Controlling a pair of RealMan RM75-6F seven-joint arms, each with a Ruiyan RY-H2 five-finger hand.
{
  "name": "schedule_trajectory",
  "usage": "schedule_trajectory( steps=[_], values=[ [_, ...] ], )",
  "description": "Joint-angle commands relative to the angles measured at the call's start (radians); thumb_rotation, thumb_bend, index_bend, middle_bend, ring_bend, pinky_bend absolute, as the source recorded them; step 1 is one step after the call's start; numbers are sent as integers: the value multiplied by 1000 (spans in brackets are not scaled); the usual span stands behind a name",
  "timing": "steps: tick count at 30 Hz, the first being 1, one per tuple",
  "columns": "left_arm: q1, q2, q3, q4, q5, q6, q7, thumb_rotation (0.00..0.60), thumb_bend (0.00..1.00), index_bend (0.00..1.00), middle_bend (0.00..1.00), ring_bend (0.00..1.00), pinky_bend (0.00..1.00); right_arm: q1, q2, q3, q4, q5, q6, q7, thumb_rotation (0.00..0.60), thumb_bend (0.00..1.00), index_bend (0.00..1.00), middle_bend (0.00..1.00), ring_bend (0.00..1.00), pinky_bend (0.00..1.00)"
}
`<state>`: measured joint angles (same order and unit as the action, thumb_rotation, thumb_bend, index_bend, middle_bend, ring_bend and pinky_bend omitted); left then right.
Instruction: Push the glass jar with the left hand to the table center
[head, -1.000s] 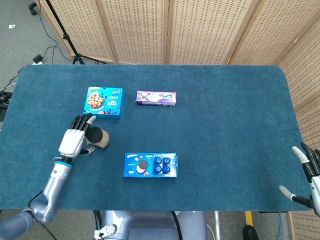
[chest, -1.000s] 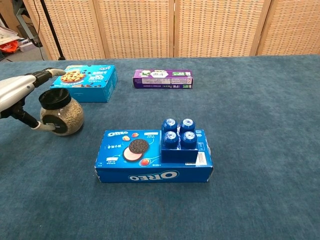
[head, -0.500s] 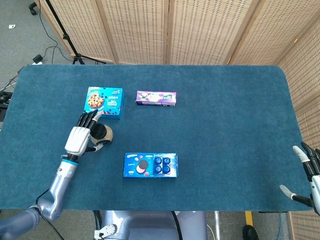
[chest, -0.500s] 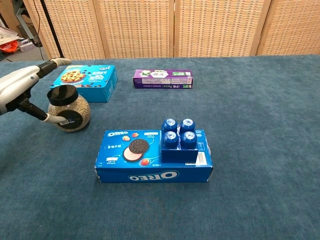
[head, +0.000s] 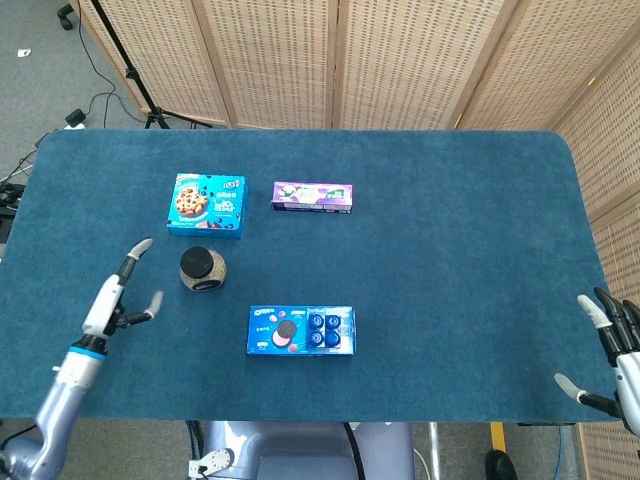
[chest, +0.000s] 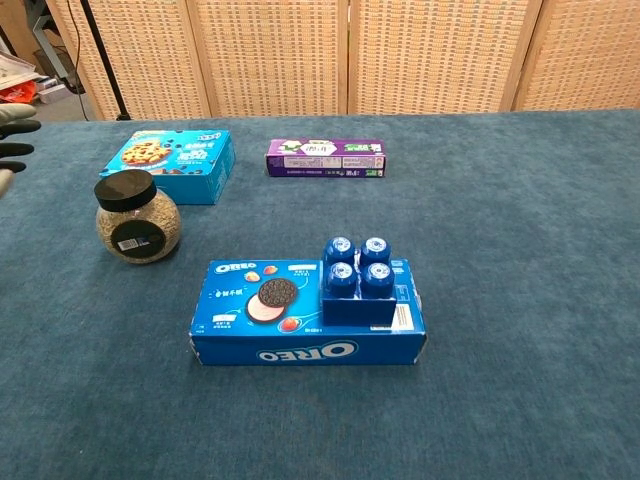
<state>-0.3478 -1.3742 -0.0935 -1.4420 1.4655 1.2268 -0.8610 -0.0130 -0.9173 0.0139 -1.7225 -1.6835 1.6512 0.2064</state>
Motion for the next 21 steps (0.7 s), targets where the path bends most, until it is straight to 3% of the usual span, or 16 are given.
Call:
schedule_trajectory(
  steps=[1, 13, 21],
  values=[
    [30, 89, 22, -100, -57, -77, -183, 600, 972, 0, 0, 0, 0, 0, -1, -2, 0, -3, 0, -3, 600, 0, 0, 0, 0, 0],
    [10, -1, -47, -54, -195, -161, -187, 600, 1000, 0, 0, 0, 0, 3, -1, -3, -3, -1, -8, -9, 600, 0, 0, 0, 0, 0],
    [-51, -36, -99, -85, -259, -239, -75, 600, 984, 0, 0, 0, 0, 5, 0, -1, -3, 5, -13, -5, 600, 0, 0, 0, 0, 0]
  ],
)
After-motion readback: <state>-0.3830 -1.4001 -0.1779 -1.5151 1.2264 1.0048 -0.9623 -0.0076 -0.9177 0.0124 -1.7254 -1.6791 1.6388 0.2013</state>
